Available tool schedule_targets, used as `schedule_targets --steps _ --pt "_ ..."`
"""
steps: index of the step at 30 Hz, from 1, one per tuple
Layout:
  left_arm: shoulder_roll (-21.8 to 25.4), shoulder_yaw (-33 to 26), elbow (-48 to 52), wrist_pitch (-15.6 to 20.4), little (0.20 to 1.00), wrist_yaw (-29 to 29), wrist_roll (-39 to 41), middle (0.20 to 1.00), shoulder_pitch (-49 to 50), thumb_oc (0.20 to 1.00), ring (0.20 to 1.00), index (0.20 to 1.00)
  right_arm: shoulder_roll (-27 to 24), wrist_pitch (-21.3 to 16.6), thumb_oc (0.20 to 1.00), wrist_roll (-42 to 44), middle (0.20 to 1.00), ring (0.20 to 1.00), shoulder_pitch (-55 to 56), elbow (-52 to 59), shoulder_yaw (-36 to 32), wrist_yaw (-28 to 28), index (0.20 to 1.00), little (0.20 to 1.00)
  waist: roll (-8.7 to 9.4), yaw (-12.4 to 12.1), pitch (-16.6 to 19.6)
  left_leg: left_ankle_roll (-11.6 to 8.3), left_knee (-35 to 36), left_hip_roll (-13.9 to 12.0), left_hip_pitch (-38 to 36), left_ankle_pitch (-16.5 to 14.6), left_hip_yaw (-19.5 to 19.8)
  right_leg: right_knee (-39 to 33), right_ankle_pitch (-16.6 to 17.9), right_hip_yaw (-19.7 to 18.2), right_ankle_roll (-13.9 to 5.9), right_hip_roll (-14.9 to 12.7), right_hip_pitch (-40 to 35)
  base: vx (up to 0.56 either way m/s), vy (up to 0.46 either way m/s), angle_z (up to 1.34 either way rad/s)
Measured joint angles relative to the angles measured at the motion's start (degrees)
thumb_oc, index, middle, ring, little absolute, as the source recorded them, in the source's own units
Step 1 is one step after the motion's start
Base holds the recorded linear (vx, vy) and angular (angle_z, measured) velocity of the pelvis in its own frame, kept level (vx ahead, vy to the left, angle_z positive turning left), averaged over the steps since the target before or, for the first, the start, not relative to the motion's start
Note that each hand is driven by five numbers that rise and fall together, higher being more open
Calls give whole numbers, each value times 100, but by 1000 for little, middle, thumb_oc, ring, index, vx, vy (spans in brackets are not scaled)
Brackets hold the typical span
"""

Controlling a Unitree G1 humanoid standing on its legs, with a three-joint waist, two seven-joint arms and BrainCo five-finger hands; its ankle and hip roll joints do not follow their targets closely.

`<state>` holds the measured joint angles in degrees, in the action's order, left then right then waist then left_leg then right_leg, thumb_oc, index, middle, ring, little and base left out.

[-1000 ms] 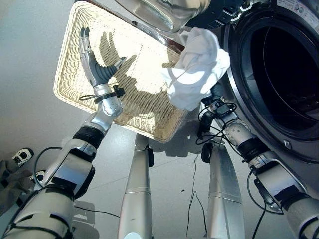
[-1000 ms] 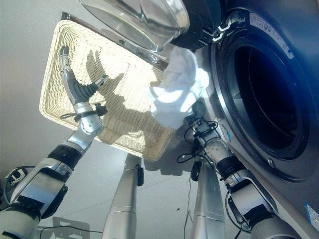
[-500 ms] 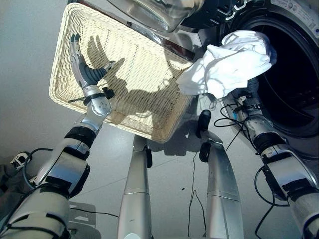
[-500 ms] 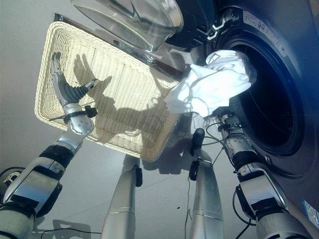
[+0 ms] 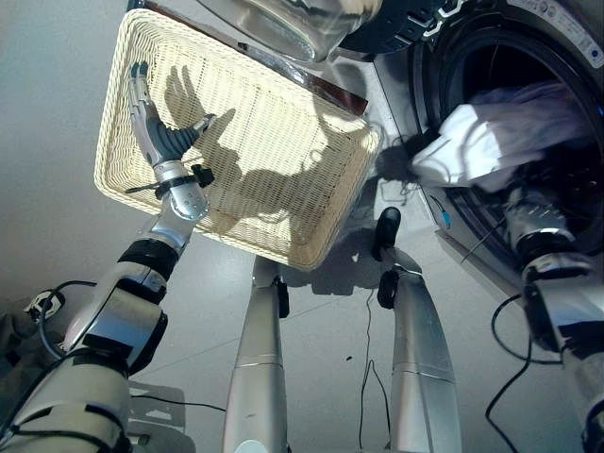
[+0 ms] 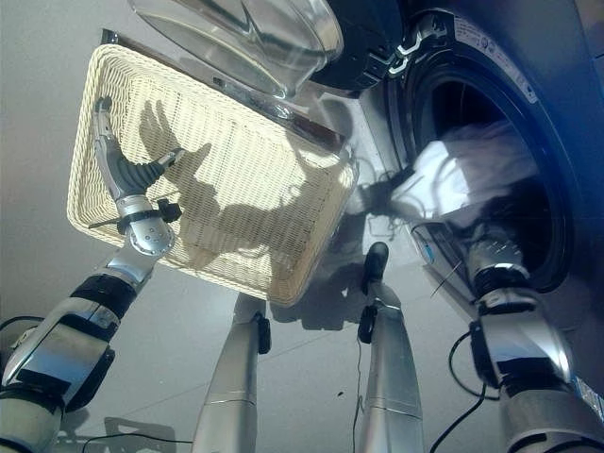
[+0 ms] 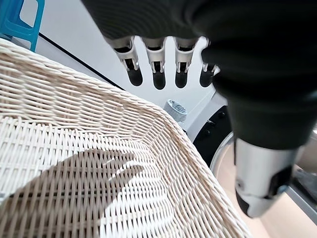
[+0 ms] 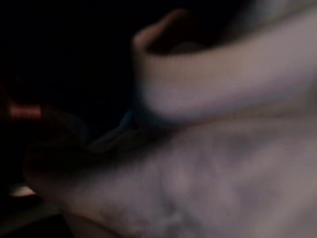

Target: Put the clothes into the washing machine.

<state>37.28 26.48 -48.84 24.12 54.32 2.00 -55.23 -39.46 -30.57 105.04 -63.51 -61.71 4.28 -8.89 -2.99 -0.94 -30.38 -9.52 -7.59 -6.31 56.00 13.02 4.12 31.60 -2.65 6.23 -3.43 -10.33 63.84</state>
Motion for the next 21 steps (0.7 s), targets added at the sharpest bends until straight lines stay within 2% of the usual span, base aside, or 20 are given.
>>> schedule_targets --steps 1,2,3,4,7,12,14,18,19,20,21 --pt "58 14 99 -16 1000 33 0 1000 45 1000 1000 1000 -80 -346 642 -78 642 642 -23 148 -10 -196 642 642 0 0 0 -2 15 -9 -1 7 5 -36 17 9 5 9 -8 -19 -21 -7" --pt "179 68 243 -42 1000 70 1 1000 129 1000 1000 1000 -115 -1023 1000 -329 1000 1000 19 425 -119 -497 1000 1000 5 -3 -6 1 35 -17 0 10 3 -77 38 13 2 21 -13 -11 -3 -4" --pt "179 68 243 -42 1000 70 1 1000 129 1000 1000 1000 -115 -1023 1000 -329 1000 1000 19 425 -119 -497 1000 1000 5 -3 -6 1 35 -17 0 10 3 -77 38 13 2 21 -13 -7 7 -3" --pt "298 89 271 -89 1000 81 10 1000 150 1000 1000 1000 -130 -1448 1000 -576 1000 1000 82 550 -141 -777 1000 1000 6 5 -10 10 63 -14 1 22 -3 -133 72 10 -8 21 -20 0 0 0" --pt "447 88 269 -127 1000 81 215 1000 85 1000 1000 1000 -173 -1579 1000 -764 1000 1000 84 557 -146 -974 1000 1000 14 17 -15 34 91 12 2 43 -32 -207 120 -19 -46 6 -31 0 0 0" --pt "581 110 -164 -109 1000 -255 386 1000 -419 1000 1000 1000 -230 -741 1000 -814 1000 1000 -242 -484 -142 -47 1000 1000 56 -6 -41 64 81 42 -28 69 -22 -230 163 -31 -70 -12 -92 9 -4 1" --pt "570 138 -160 -106 1000 -315 384 1000 -394 1000 1000 1000 -231 -509 1000 -827 1000 1000 -264 -493 -141 67 1000 1000 56 1 -41 72 83 45 -26 82 -15 -229 171 -27 -73 -14 -95 4 -32 1" --pt "499 201 -133 -110 1000 -327 380 1000 -296 1000 1000 1000 -235 118 1000 -1514 1000 1000 -248 -630 -109 -291 1000 1000 56 0 -41 65 90 49 -27 102 61 -228 173 27 -71 -16 -130 3 -32 2" --pt "481 201 -93 -126 1000 -327 379 1000 -272 1000 1000 1000 -259 572 1000 -2421 1000 1000 -244 -852 157 -743 1000 1000 56 1 -41 65 96 44 -28 103 86 -231 172 63 -69 -15 -158 -16 -56 6" --pt "475 210 -67 -127 1000 -326 377 1000 -262 1000 1000 1000 -263 857 1000 -2970 1000 1000 -221 -931 301 -995 1000 1000 56 -2 -41 65 98 43 -28 104 91 -233 172 70 -69 -16 -165 -36 -55 5" --pt "473 265 -25 -141 1000 -320 379 1000 -267 1000 1000 1000 -325 1476 1000 -4072 1000 1000 -249 -1078 772 -1480 1000 1000 56 -10 -41 72 98 51 -22 109 94 -236 175 75 -69 -24 -167 -24 -64 3"
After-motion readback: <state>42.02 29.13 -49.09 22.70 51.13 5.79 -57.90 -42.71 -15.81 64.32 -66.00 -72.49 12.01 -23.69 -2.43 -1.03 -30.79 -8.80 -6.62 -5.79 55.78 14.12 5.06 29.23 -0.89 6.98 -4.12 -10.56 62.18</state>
